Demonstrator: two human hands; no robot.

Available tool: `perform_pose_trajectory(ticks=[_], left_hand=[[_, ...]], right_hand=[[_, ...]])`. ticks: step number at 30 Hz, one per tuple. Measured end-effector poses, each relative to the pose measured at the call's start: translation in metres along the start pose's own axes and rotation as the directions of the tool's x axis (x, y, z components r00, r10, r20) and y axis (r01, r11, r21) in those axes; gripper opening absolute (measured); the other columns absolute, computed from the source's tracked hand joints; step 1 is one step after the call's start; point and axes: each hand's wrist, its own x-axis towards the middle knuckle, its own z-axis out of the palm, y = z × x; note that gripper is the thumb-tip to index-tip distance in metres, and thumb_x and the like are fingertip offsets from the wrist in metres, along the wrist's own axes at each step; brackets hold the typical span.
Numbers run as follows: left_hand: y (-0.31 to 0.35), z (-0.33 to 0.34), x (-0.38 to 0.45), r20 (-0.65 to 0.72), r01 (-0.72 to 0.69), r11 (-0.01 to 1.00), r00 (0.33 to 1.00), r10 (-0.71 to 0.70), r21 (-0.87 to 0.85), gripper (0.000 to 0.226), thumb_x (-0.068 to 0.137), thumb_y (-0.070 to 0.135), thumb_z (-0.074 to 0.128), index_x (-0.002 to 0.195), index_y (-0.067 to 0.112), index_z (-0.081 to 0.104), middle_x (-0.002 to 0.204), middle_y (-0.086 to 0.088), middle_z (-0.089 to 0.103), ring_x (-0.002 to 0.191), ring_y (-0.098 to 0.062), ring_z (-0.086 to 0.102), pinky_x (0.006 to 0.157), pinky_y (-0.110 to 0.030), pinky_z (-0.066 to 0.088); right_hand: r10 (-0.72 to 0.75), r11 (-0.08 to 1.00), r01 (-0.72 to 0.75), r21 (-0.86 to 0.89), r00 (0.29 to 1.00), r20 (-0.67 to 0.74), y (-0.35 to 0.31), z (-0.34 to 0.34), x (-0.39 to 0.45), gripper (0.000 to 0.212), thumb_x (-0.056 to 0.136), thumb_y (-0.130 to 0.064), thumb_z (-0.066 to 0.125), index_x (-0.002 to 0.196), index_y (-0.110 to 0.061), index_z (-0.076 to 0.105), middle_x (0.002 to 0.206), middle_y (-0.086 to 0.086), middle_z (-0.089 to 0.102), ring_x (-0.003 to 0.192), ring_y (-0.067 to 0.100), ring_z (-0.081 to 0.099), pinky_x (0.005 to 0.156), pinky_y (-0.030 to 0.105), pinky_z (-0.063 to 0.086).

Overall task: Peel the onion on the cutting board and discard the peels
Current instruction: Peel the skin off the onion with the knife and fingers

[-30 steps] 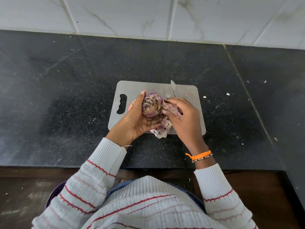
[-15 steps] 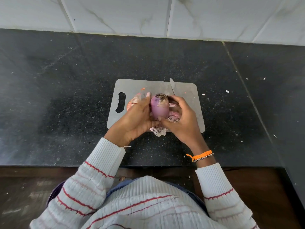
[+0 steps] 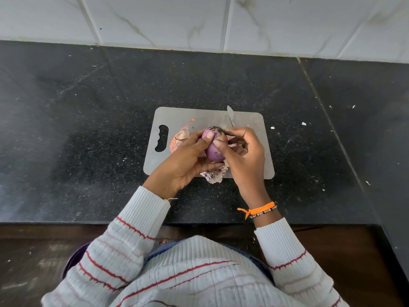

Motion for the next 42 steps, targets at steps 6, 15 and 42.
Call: perform_pose_trajectory(ticks=[6, 15, 42], left_hand=[[-0.003, -0.001, 0.003, -0.011, 0.024, 1.000, 1.000, -0.024, 0.006, 0.036, 0.091, 0.025, 0.051, 0.123, 0.007, 0.049, 0.115, -0.018, 0.058, 0.092, -0.030, 0.066, 0.073, -0.040, 0.058], [0.003, -0.002, 0.002, 0.015, 0.079, 0.990, 0.997, -0.078, -0.116, 0.040, 0.090, 0.033, 0.050, 0.116, 0.003, 0.052, 0.105, -0.022, 0.064, 0.087, -0.031, 0.068, 0.064, -0.034, 0.060], [0.000, 0.007, 0.006, -0.114, 0.076, 0.985, 0.989, -0.094, -0.158, 0.026, 0.088, 0.035, 0.057, 0.098, 0.012, 0.058, 0.094, -0.016, 0.065, 0.069, -0.023, 0.070, 0.049, -0.028, 0.058]], right_hand=[[-0.032, 0.999, 0.031, -0.013, 0.998, -0.047, 0.003, -0.001, 0.002, 0.007, 0.082, -0.006, 0.067, 0.080, -0.006, 0.062, 0.082, 0.001, 0.058, 0.079, 0.003, 0.057, 0.070, 0.013, 0.046], [0.020, 0.958, -0.048, -0.284, 0.995, -0.102, 0.029, -0.016, 0.009, 0.012, 0.080, 0.000, 0.068, 0.075, -0.007, 0.061, 0.080, 0.007, 0.060, 0.065, 0.003, 0.055, 0.059, 0.009, 0.043], [-0.092, 0.979, 0.081, -0.189, 0.995, -0.048, 0.005, -0.012, 0.008, 0.004, 0.079, 0.002, 0.068, 0.082, 0.000, 0.069, 0.083, 0.008, 0.067, 0.077, 0.007, 0.064, 0.068, 0.012, 0.051]])
